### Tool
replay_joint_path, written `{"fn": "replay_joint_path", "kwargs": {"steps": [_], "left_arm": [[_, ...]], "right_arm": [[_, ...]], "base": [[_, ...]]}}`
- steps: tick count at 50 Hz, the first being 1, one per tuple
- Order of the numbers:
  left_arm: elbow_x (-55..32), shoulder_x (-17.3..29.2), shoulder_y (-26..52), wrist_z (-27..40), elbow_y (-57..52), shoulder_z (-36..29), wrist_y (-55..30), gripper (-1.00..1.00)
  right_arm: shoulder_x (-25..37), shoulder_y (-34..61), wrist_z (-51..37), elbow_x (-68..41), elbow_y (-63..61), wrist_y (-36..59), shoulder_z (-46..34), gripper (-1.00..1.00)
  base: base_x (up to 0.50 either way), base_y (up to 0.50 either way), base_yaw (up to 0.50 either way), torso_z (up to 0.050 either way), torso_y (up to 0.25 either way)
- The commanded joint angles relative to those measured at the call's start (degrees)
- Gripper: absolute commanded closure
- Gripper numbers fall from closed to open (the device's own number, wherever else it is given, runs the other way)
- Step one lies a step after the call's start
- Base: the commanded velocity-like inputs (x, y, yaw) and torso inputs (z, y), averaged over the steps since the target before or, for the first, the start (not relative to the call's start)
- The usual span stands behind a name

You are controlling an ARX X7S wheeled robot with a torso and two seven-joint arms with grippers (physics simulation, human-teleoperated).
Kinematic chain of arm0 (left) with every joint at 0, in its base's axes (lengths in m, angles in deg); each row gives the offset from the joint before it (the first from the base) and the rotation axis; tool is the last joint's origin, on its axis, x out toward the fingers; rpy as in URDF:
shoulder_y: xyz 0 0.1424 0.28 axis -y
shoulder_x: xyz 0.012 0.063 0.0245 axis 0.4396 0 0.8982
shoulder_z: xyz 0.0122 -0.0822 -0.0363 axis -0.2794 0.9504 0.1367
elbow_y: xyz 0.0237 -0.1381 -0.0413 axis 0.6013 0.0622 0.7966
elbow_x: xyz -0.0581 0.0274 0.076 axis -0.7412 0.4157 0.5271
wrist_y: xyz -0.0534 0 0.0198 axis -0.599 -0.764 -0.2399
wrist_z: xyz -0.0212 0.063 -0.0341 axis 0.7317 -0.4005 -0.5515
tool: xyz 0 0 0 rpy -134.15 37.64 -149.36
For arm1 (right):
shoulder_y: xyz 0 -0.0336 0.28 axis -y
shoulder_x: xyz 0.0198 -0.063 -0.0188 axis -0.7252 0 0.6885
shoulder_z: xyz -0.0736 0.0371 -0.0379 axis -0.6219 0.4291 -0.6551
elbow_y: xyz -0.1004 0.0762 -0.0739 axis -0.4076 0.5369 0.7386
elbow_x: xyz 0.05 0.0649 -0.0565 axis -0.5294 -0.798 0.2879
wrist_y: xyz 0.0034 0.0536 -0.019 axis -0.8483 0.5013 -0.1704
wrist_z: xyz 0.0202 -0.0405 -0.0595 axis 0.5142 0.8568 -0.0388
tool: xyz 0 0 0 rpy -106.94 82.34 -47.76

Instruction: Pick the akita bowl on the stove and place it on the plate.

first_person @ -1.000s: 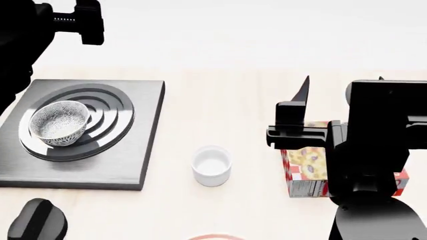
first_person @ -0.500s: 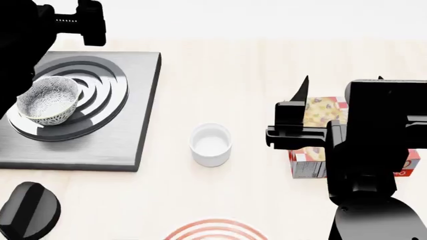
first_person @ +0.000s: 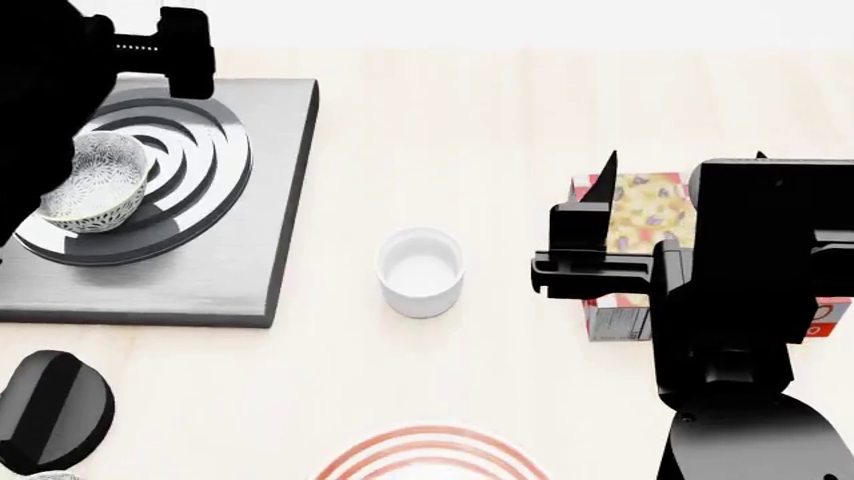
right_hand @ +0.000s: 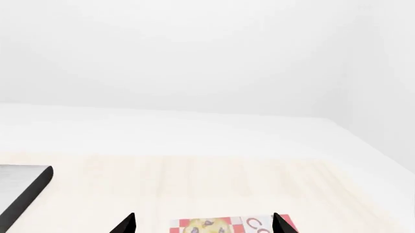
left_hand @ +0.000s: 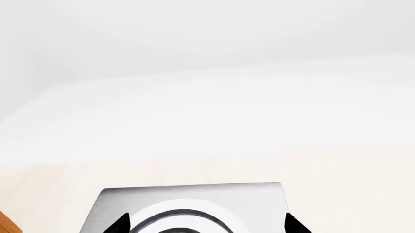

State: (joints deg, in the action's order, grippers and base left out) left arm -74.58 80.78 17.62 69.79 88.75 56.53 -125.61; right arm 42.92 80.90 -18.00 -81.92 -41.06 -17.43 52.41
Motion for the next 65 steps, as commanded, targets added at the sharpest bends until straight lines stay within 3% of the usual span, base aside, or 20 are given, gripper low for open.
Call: {"fn": "replay_joint_path", "kwargs": {"steps": [1,24,65], "left_arm": [[2.04,-1.12,0.76,3.97,0.58,-2.36,-4.69,-1.00],[6.03,-1.50,-3.62,9.85,-0.92,-7.02,-6.79,-1.00],[6.73,-0.86,-7.69,9.31,-1.10,-11.03,-9.01,-1.00]], "right_arm": [[0.25,-0.06,-0.11,-0.06,0.13,-0.35,-0.26,-1.00],[0.52,0.01,-0.41,-0.45,0.12,-0.39,-0.64,-1.00],[0.88,0.10,-0.90,-1.45,0.45,-0.55,-0.65,-1.00]], "base": [[0.00,0.00,0.00,0.000,0.000],[0.00,0.00,0.00,0.000,0.000],[0.00,0.00,0.00,0.000,0.000]]}}
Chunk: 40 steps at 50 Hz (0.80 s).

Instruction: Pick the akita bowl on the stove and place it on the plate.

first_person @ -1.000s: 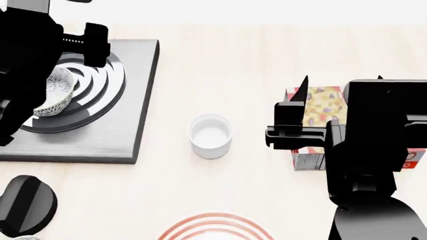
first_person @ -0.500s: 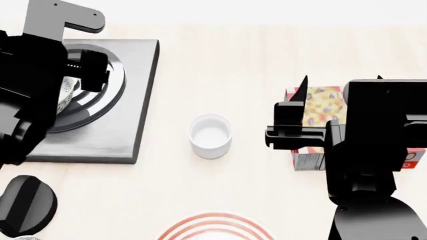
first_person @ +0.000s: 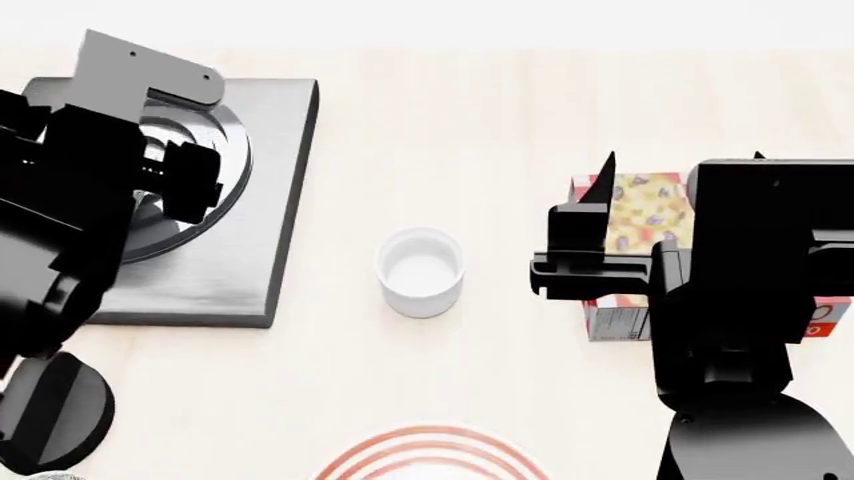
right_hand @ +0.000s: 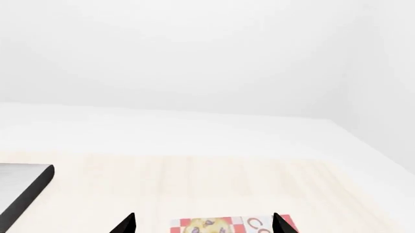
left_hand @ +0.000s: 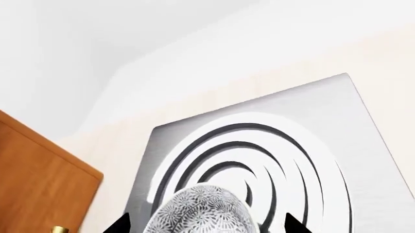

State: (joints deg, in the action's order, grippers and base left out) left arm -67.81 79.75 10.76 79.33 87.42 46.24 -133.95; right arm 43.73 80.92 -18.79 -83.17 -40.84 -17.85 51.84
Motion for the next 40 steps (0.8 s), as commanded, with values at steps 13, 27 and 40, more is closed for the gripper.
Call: {"fn": "replay_joint_path", "kwargs": {"steps": [13,27,40], "left_arm": [[0.01,0.22,-1.17,-0.19,1.32,-1.21,-0.54,-1.00],[0.11,0.46,-1.89,-0.48,2.35,-1.95,-0.30,-1.00],[-0.13,0.65,-2.41,-0.12,2.38,-2.01,-0.79,-1.00]], "right_arm": [[0.23,0.00,-0.27,-0.42,0.30,-0.35,-0.16,-1.00],[0.38,-0.13,-0.48,-0.60,0.33,-0.60,-0.31,-1.00],[0.49,0.07,-0.76,-0.94,0.22,-0.33,-0.31,-1.00]], "base": [[0.00,0.00,0.00,0.000,0.000],[0.00,0.00,0.00,0.000,0.000],[0.00,0.00,0.00,0.000,0.000]]}}
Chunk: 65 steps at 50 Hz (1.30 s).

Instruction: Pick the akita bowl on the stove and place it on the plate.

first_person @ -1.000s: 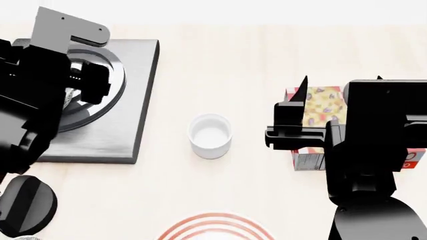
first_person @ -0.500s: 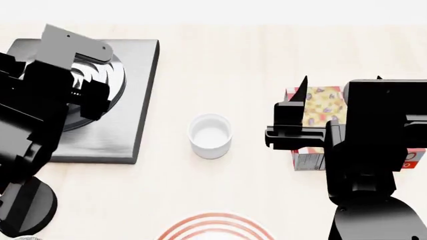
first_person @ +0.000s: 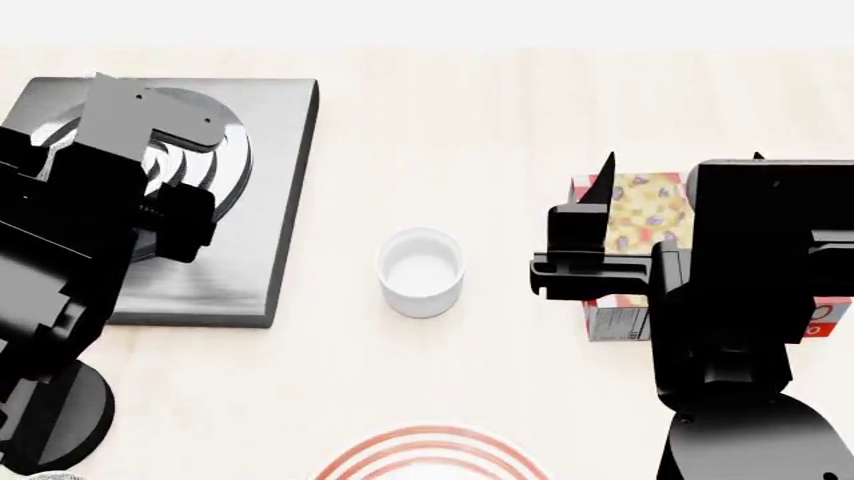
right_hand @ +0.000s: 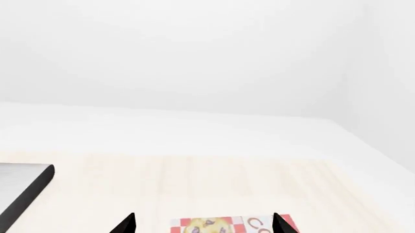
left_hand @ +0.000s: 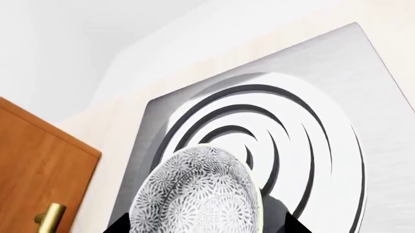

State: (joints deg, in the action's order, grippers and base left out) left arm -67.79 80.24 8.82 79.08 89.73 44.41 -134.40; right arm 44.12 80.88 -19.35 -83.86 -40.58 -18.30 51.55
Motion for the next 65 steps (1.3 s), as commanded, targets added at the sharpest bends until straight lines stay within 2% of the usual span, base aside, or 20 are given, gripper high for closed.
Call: {"fn": "replay_joint_path", "kwargs": {"steps": [1,57,58,65], "left_arm": [[-0.18,0.20,-0.51,0.18,-0.04,-0.18,-0.41,-1.00],[-0.31,0.49,-0.94,-0.72,3.03,-1.68,1.01,-1.00],[-0.30,0.56,-0.93,-0.75,2.95,-1.75,0.88,1.00],[-0.06,0.38,-0.87,-1.01,4.74,-2.07,2.19,1.00]], "right_arm": [[0.10,0.11,-0.20,-0.24,-0.04,0.12,-0.02,-1.00],[0.68,0.28,-1.02,-1.37,0.03,-0.02,-0.36,-1.00],[0.68,0.27,-1.04,-1.38,0.05,-0.04,-0.37,-1.00],[0.73,0.31,-1.07,-1.37,0.38,-0.37,-0.55,-1.00]], "base": [[0.00,0.00,0.00,0.000,0.000],[0.00,0.00,0.00,0.000,0.000],[0.00,0.00,0.00,0.000,0.000],[0.00,0.00,0.00,0.000,0.000]]}}
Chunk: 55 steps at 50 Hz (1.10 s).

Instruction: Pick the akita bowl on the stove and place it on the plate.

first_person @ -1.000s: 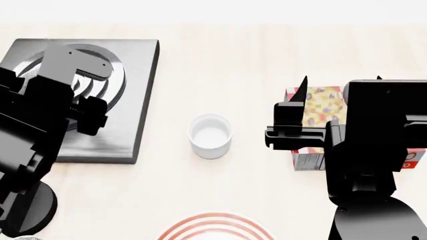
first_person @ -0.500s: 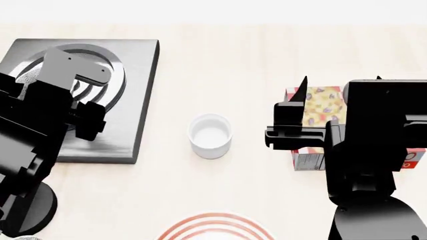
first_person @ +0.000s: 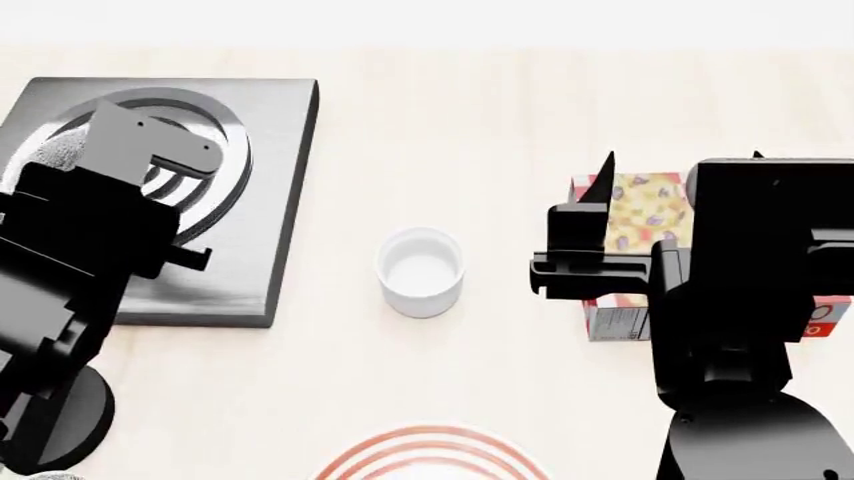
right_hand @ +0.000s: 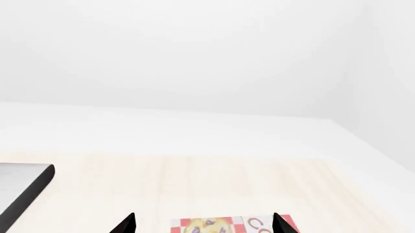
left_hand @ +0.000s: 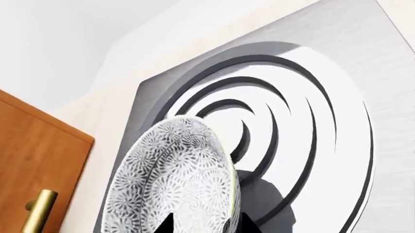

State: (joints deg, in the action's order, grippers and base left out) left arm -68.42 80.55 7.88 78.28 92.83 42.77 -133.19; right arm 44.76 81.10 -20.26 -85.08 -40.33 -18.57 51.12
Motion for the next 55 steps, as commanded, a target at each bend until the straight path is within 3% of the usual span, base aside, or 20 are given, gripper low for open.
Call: {"fn": "replay_joint_path", "kwargs": {"steps": [1,25,30,40,46,55], "left_arm": [[0.45,0.30,-0.08,-0.10,0.57,-0.41,0.22,1.00],[-0.74,0.64,3.04,1.78,-2.61,2.42,3.72,1.00],[-1.94,3.28,5.57,0.51,-17.14,2.20,0.01,1.00],[-6.32,15.20,6.06,-13.57,-57.90,-7.42,-6.43,1.00],[-11.91,20.36,4.64,-19.02,-71.12,-6.02,-5.88,1.00],[-8.25,29.22,2.03,-25.71,-82.25,-12.09,2.77,1.00]], "right_arm": [[0.09,-0.02,-0.12,-0.06,0.31,-0.37,-0.18,-1.00],[0.21,0.01,-0.81,-0.76,-0.23,0.13,0.07,-1.00],[0.35,-0.11,-0.69,-0.73,0.07,-0.29,-0.03,-1.00],[0.59,0.05,-0.79,-0.66,0.14,-0.49,-0.47,-1.00],[0.70,0.19,-0.95,-0.91,-0.22,-0.05,-0.49,-1.00],[0.86,0.15,-0.92,-0.87,0.15,-0.58,-0.68,-1.00]], "base": [[0.00,0.00,0.00,0.000,0.000],[0.00,0.00,0.00,0.000,0.000],[0.00,0.00,0.00,0.000,0.000],[0.00,0.00,0.00,0.000,0.000],[0.00,0.00,0.00,0.000,0.000],[0.00,0.00,0.00,0.000,0.000]]}}
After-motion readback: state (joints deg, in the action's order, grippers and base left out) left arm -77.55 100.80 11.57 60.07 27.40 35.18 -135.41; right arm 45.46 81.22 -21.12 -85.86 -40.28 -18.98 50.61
